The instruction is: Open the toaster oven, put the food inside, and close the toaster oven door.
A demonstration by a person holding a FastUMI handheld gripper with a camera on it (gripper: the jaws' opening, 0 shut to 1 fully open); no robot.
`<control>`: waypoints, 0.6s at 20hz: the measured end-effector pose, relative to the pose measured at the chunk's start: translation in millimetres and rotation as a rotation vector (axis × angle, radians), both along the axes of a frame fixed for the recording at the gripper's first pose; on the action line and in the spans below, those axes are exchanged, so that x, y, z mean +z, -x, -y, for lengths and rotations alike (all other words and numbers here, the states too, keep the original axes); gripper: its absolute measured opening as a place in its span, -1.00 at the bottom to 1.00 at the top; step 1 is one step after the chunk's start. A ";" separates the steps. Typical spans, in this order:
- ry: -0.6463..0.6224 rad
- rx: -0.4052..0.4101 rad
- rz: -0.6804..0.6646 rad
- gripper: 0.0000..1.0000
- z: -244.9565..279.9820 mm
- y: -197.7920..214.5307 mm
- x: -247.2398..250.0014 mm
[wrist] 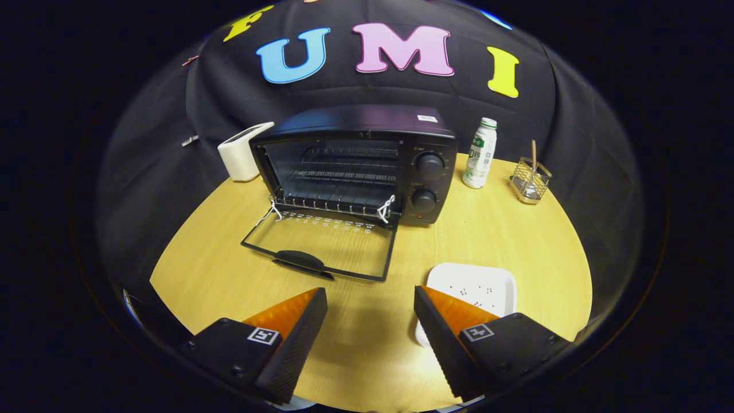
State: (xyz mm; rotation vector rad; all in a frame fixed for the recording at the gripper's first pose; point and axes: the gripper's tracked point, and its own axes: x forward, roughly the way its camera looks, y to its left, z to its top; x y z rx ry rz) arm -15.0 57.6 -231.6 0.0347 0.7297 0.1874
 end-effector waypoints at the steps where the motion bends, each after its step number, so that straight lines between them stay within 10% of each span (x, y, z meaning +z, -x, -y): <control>1: 0.014 0.000 0.007 0.98 11.8 1.1 3.1; 12: 0.039 -0.222 -0.095 0.99 162.0 2.4 -18.1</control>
